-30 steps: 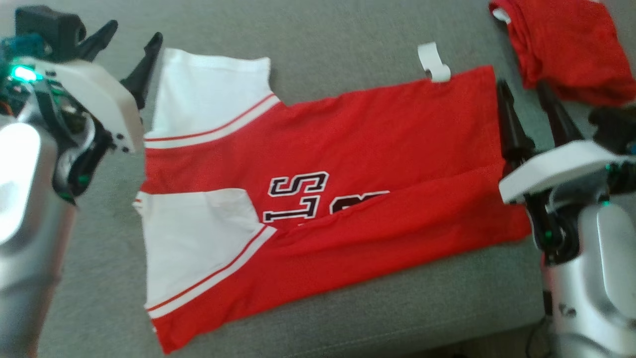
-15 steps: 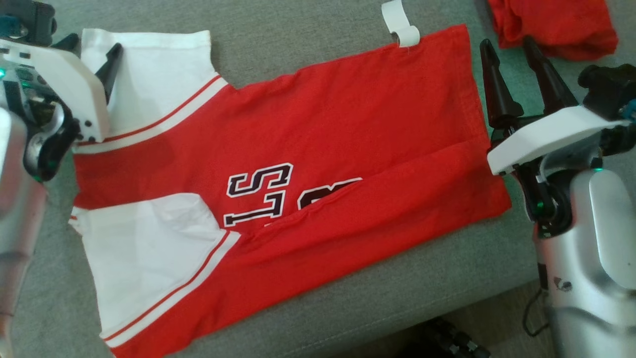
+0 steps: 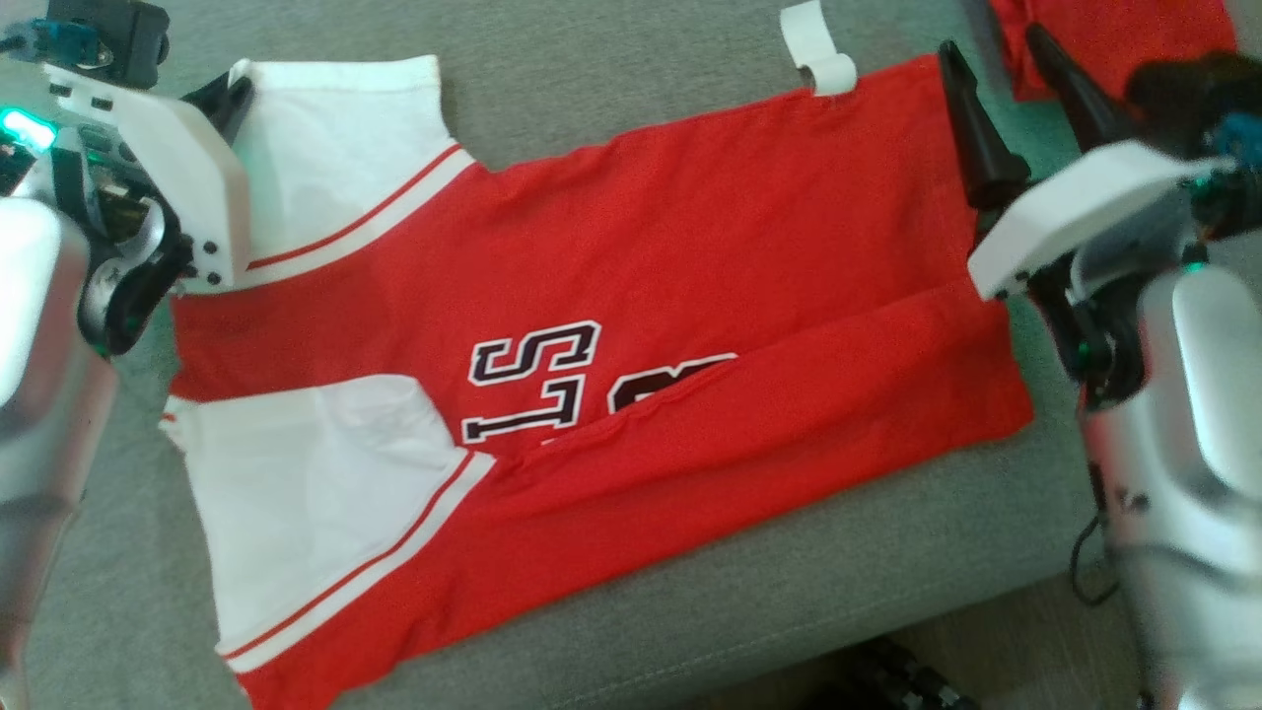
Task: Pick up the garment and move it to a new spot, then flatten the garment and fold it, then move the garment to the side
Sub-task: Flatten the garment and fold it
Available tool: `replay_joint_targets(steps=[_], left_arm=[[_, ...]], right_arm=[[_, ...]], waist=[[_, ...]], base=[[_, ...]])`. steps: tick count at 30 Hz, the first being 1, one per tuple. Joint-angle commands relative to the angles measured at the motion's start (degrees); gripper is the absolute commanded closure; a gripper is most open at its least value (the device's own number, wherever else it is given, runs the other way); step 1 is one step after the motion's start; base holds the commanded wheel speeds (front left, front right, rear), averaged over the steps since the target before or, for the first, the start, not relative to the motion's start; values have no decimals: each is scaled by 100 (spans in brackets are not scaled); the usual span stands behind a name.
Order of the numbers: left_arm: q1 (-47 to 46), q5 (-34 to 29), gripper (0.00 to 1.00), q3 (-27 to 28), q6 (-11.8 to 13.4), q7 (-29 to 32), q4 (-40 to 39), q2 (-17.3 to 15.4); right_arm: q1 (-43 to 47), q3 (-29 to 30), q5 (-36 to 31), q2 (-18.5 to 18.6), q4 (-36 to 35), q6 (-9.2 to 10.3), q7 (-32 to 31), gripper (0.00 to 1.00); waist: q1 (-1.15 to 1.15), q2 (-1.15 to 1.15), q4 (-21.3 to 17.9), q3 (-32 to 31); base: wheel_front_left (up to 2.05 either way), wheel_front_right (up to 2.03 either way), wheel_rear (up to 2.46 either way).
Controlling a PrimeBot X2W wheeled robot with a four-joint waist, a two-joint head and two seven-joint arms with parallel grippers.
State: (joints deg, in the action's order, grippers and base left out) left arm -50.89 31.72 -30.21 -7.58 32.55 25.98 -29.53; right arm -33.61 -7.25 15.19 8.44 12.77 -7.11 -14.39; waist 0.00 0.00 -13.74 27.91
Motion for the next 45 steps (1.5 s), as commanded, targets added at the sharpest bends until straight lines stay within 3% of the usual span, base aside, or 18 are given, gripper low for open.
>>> replay_joint_targets(steps=[1, 12, 13, 15, 19, 22, 35, 40, 45], left_arm=[[-246, 2, 100, 175, 10, -119, -168, -246], [-362, 79, 100, 88, 10, -817, -475, 14], [-349, 98, 100, 60, 10, -850, -505, 32], [-323, 132, 100, 10, 9, -907, -541, 62], [-286, 199, 100, -83, 9, -989, -591, 99], [-279, 246, 100, -98, 9, -1080, -586, 121], [-3, 391, 100, 85, 43, -1740, -661, 100], [743, 515, 100, 111, 106, -2023, -1297, -30], [1843, 626, 100, 110, 390, -2188, -2298, -222]], right_arm=[[-222, -118, -25, 111, -71, -37, -100, 0], [-935, -749, -18, 970, 1269, -37, -1144, 2], [-939, -798, 33, 1019, 1312, -37, -1196, 10], [-933, -890, 118, 1106, 1398, -37, -1298, 44], [-961, -947, 258, 1168, 1527, -37, -1343, 69], [-1030, -951, 244, 1186, 1623, -37, -1242, 100], [-1100, -774, 107, 1009, 2017, -37, -43, 100], [-607, -924, 269, 1099, 1841, -37, 407, 100], [167, -937, 448, 1266, 1391, -37, 641, 100]], waist=[[0, 0, 74, -31], [0, 0, 663, -199], [0, 0, 700, -213], [0, 0, 763, -242], [0, 0, 837, -274], [0, 0, 874, -291], [0, 0, 959, -693], [0, 0, 1054, -1074], [0, 0, 1179, -1431]], base=[[0, 0, 0], [0, 0, 0], [0, 0, 0], [0, 0, 0], [0, 0, 0], [0, 0, 0], [0, 0, 0], [0, 0, 0], [0, 0, 0]])
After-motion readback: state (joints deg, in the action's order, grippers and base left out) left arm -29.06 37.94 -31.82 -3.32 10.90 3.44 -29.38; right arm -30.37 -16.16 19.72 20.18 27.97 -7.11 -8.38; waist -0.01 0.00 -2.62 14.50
